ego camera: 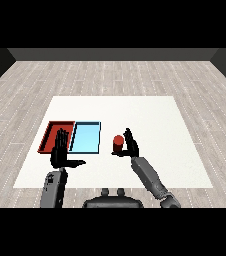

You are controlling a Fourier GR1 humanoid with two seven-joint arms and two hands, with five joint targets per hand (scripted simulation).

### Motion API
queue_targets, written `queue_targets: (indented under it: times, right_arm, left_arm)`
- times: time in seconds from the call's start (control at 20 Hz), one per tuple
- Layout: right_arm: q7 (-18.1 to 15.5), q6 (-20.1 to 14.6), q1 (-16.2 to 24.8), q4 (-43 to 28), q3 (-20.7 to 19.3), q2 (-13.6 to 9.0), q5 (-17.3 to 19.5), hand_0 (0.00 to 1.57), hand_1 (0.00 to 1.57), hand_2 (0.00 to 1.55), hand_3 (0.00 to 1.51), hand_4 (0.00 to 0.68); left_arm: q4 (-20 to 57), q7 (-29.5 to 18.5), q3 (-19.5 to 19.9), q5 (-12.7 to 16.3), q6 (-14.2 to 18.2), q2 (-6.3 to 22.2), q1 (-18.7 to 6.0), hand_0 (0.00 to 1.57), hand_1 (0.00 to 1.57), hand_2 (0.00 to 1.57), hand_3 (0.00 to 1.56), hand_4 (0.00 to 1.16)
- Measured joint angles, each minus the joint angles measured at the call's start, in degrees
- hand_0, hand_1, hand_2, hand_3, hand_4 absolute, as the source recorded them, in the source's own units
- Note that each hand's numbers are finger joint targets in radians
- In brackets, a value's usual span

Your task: Pick the red can and put it in the red box

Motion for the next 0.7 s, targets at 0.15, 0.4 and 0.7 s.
queue_targets:
  times: [0.15,0.4,0.7]
  right_arm:
    - [-0.8,0.1,-1.3,1.9,0.6,0.0,-1.0,0.00,0.00,0.00,0.00,0.000]
    - [-0.2,-1.3,-3.9,2.9,2.5,0.0,-3.8,0.00,0.00,0.00,0.00,0.000]
    - [-2.6,-0.7,-5.8,6.9,4.1,0.0,-6.8,0.00,0.00,0.00,0.00,0.000]
  left_arm:
    - [0.2,1.4,0.9,0.8,-0.1,0.7,-1.3,0.00,0.00,0.00,0.00,0.00]
    - [0.2,0.8,0.0,-0.3,0.8,-0.2,-0.9,0.00,0.00,0.00,0.00,0.00]
    - [-0.8,1.2,-0.1,-0.2,0.3,0.0,-0.2,0.00,0.00,0.00,0.00,0.00]
